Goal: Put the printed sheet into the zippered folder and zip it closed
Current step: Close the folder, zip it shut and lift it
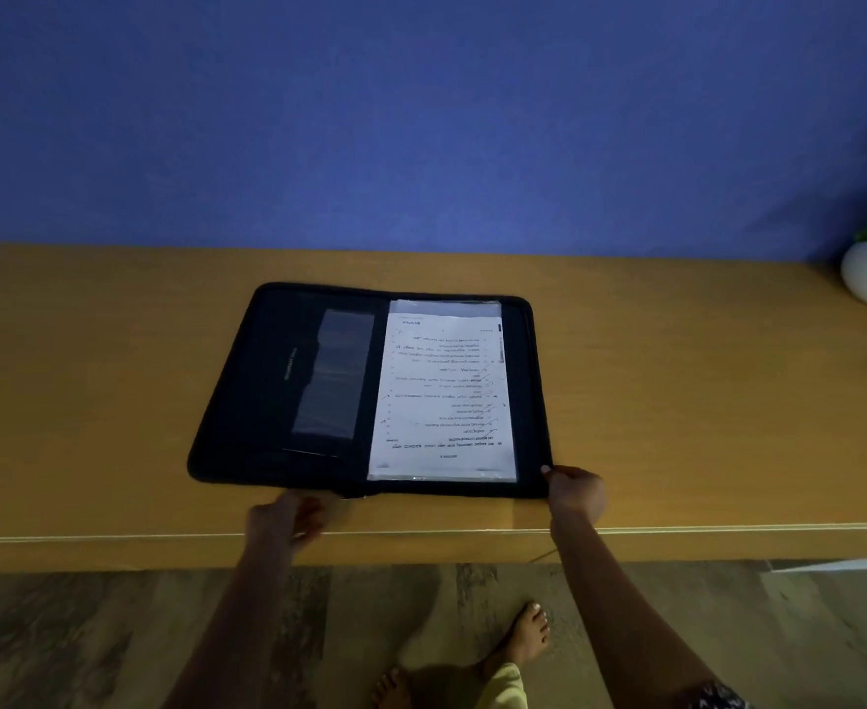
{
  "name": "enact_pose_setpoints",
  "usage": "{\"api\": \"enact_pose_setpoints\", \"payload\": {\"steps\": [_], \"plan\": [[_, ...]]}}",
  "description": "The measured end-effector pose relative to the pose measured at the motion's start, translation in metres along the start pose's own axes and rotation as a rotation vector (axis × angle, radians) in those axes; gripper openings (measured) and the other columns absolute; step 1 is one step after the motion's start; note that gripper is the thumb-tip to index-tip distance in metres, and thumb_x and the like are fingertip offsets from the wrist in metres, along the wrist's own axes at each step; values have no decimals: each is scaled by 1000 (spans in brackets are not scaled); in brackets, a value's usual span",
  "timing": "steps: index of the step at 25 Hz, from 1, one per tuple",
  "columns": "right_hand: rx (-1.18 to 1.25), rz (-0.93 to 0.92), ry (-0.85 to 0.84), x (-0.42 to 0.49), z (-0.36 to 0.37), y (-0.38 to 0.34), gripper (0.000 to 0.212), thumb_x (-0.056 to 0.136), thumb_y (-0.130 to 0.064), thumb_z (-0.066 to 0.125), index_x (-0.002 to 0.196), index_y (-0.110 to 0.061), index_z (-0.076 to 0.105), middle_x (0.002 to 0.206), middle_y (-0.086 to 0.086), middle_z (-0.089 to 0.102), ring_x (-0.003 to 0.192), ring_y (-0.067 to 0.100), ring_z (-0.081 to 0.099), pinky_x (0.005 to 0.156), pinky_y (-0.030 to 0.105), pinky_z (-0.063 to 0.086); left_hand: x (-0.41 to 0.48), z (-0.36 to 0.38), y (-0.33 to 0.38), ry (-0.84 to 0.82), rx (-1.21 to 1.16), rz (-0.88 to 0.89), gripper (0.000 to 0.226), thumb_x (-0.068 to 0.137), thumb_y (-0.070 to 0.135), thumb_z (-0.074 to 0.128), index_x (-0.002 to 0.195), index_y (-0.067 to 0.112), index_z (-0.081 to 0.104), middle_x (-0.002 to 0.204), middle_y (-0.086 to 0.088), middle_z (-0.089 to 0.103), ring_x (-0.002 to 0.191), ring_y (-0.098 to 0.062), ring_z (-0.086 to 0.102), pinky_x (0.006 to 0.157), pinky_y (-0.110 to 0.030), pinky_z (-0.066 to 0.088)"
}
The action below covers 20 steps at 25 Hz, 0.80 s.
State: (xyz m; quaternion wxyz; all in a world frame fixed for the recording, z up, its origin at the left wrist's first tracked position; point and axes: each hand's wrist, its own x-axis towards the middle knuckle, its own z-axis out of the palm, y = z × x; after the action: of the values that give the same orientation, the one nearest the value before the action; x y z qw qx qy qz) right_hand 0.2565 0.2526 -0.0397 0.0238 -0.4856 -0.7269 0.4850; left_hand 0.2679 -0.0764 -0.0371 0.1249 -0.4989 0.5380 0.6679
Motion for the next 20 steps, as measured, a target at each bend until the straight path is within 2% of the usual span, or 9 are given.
{"api": "enact_pose_setpoints", "payload": {"steps": [1,3,5,8,10,13,15,17,20], "plan": [[-43,-18,-5,6,-1,-4,15,81,-11,73,92,-1,76,90,18,75,68,22,57,64,25,40,6,-4,8,62,-42,37,25,92,9,59,110,-8,57,88,-19,64,76,-29,63,71,-44,54],[-119,-39,-24,13,0,-7,17,82,-12,73,92,0,76,90,20,74,75,29,61,67,27,43,16,-9,20,125,-141,51,40,90,11,62,126,-5,52,106,-19,62,101,-35,63,83,-42,53],[-169,-54,-38,16,1,-4,16,82,-14,73,91,-1,76,90,21,73,81,32,63,68,29,44,21,-8,21,128,-197,49,42,91,13,62,129,-1,51,117,-16,60,117,-34,58,94,-39,50],[-181,-69,-53,18,2,0,14,82,-14,73,87,-2,76,89,21,73,77,29,60,69,29,45,18,0,13,174,-300,131,38,89,13,65,125,4,56,125,-16,62,112,-29,61,101,-46,48],[-177,-75,-52,19,4,1,15,82,-14,73,90,-2,76,91,21,73,83,32,63,72,31,47,8,2,8,137,-359,246,37,87,13,67,123,10,57,125,-12,62,115,-28,61,101,-46,47],[-203,-81,-42,18,6,2,18,83,-15,72,94,-2,74,95,21,73,92,36,65,75,33,49,-9,1,1,40,-367,439,20,85,9,69,100,19,62,113,-6,66,113,-31,62,94,-43,53],[-226,-93,-27,15,7,1,18,84,-15,71,95,-1,73,97,21,72,94,36,65,74,32,48,-18,1,-1,-25,-293,592,17,83,6,71,92,19,65,105,-6,68,111,-33,63,91,-43,55],[-265,-117,-18,14,6,-1,18,84,-14,71,94,0,73,96,21,72,92,36,65,72,31,46,-26,5,-1,-72,-125,782,16,81,4,73,94,8,66,100,-12,69,103,-31,65,92,-46,53],[-339,-145,-12,16,-1,-3,18,83,-16,73,86,1,74,91,21,73,87,34,65,72,32,48,-39,20,-3,-172,36,975,12,77,2,76,85,4,67,85,-5,72,85,-18,69,82,-36,56]]}}
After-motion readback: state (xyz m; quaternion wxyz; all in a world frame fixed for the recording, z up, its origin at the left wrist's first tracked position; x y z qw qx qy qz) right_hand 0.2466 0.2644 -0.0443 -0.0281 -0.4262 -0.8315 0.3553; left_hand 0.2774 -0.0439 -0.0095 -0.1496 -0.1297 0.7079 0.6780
